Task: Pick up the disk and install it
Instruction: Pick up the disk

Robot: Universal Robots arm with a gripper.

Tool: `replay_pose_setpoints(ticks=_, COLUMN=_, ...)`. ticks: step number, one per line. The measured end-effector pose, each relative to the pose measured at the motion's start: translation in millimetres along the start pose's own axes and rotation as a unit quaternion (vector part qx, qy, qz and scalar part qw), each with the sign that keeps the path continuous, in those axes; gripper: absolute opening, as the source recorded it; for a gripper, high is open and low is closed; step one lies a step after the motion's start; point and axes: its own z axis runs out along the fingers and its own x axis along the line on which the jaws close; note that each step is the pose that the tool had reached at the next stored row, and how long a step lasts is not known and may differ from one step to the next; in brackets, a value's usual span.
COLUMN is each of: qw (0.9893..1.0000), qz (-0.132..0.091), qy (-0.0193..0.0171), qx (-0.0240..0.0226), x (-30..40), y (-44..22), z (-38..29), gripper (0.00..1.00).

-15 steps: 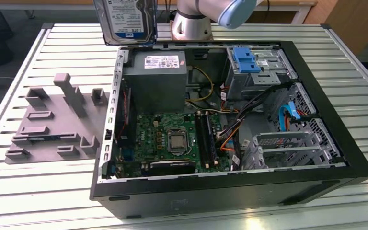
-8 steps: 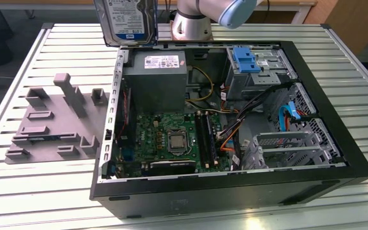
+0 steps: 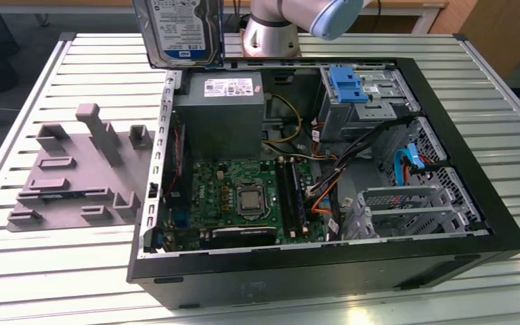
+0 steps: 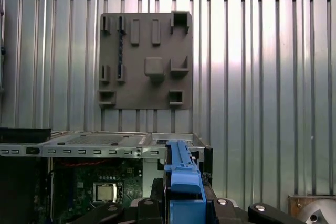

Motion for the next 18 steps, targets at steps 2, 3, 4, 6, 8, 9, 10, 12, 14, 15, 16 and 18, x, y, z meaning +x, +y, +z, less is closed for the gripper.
replay_pose_setpoints(ticks=2, qw=1.0, qz=0.0, qy=0.0, qx=0.0, x=0.2, y=-1.7, z=-0.1, gripper=0.36)
replay_pose_setpoints(ticks=3, qw=1.0, qz=0.0, qy=0.0, qx=0.0, x=0.2, y=-3.0, z=-0.1, gripper=0.36)
replay_pose_setpoints(ticks=4, qw=1.0, qz=0.0, qy=0.0, qx=0.0, x=0.2, y=-4.1, z=-0.1, gripper=0.36)
replay_pose_setpoints(ticks=6, qw=1.0, qz=0.0, qy=0.0, qx=0.0, x=0.2, y=-6.4, z=-0.2, gripper=0.36)
replay_pose_setpoints(ticks=8, qw=1.0, qz=0.0, qy=0.0, qx=0.0, x=0.3, y=-8.9, z=-0.2, gripper=0.36)
replay_pose_setpoints(ticks=9, qw=1.0, qz=0.0, qy=0.0, qx=0.0, x=0.2, y=-10.4, z=-0.2, gripper=0.36)
replay_pose_setpoints(ticks=10, qw=1.0, qz=0.0, qy=0.0, qx=0.0, x=0.2, y=-11.8, z=-0.3, gripper=0.36)
replay_pose_setpoints(ticks=12, qw=1.0, qz=0.0, qy=0.0, qx=0.0, x=0.2, y=-14.4, z=-0.4, gripper=0.36)
replay_pose_setpoints(ticks=14, qw=1.0, qz=0.0, qy=0.0, qx=0.0, x=0.2, y=-16.8, z=-0.4, gripper=0.36)
replay_pose_setpoints(ticks=15, qw=1.0, qz=0.0, qy=0.0, qx=0.0, x=0.2, y=-17.9, z=-0.4, gripper=0.36)
replay_pose_setpoints(ticks=16, qw=1.0, qz=0.0, qy=0.0, qx=0.0, x=0.2, y=-19.1, z=-0.5, gripper=0.36)
replay_pose_setpoints(ticks=18, qw=1.0, qz=0.0, qy=0.0, qx=0.0, x=0.2, y=-21.6, z=-0.5, gripper=0.36)
